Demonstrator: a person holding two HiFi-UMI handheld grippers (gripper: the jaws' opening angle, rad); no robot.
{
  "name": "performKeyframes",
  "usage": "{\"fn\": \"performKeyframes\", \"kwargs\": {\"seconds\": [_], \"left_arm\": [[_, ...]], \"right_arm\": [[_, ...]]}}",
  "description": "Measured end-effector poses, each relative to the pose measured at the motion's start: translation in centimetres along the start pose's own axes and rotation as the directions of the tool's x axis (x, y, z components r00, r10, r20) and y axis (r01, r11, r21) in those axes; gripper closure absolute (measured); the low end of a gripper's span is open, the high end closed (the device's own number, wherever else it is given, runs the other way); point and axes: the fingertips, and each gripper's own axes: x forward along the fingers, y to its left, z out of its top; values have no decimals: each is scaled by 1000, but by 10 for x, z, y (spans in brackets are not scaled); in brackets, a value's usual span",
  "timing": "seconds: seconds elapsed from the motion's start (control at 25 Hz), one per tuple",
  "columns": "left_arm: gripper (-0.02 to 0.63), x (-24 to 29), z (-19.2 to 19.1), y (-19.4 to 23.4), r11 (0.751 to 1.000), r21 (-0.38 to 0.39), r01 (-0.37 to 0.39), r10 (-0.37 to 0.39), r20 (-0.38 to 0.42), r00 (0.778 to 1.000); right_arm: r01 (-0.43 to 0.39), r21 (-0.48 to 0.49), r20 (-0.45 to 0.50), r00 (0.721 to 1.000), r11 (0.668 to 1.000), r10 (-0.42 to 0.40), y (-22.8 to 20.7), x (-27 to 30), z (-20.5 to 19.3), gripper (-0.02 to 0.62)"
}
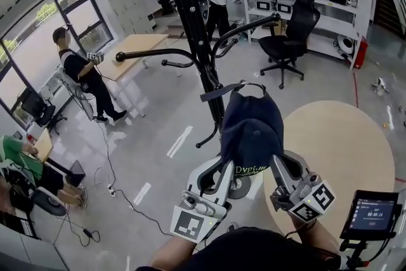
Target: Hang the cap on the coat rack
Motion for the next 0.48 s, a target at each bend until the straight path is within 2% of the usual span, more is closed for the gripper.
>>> {"fn": "performKeyframes", "kwargs": {"seconds": [0.2, 0.48], "left_arm": [[563, -23, -3, 25, 999, -21, -28, 28, 6, 1000], [563, -43, -18, 69, 999, -40, -29, 29, -3, 1000]], "right_arm": [[-17, -15, -21, 1000, 1000, 16, 18, 18, -18, 569], [3, -15, -55, 998, 1000, -4, 27, 56, -54, 569]]}}
